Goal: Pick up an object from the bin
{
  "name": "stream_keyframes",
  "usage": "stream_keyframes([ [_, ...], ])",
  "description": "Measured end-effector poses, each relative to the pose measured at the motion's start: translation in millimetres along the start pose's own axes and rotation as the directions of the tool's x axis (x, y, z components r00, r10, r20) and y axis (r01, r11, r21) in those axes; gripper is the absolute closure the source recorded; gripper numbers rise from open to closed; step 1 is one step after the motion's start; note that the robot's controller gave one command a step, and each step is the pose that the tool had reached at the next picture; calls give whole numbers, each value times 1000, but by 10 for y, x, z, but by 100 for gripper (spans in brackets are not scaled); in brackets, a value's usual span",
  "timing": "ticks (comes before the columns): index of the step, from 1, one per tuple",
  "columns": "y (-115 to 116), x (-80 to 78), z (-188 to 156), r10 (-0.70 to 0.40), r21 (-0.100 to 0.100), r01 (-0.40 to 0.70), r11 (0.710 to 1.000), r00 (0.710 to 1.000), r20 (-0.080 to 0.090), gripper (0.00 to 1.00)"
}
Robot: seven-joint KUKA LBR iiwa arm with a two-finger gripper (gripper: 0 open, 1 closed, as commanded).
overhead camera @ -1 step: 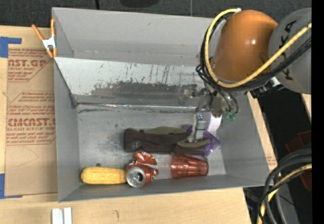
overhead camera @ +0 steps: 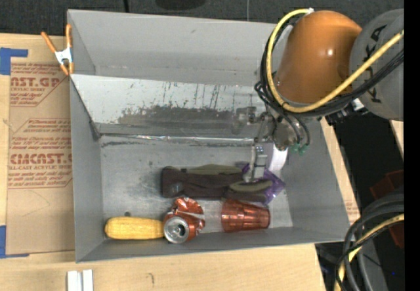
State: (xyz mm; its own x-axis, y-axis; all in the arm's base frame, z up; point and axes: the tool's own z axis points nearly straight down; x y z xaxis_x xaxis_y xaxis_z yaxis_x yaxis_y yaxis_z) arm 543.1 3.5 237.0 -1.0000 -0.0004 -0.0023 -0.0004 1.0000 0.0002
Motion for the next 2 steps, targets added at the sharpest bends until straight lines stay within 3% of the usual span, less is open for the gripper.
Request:
stream_keyframes([
  [1,148,138,803,-1,-1,1,1000,1000,3,0],
  [2,295,272,964,10,-1,-10,1000,1000,-5,0],
])
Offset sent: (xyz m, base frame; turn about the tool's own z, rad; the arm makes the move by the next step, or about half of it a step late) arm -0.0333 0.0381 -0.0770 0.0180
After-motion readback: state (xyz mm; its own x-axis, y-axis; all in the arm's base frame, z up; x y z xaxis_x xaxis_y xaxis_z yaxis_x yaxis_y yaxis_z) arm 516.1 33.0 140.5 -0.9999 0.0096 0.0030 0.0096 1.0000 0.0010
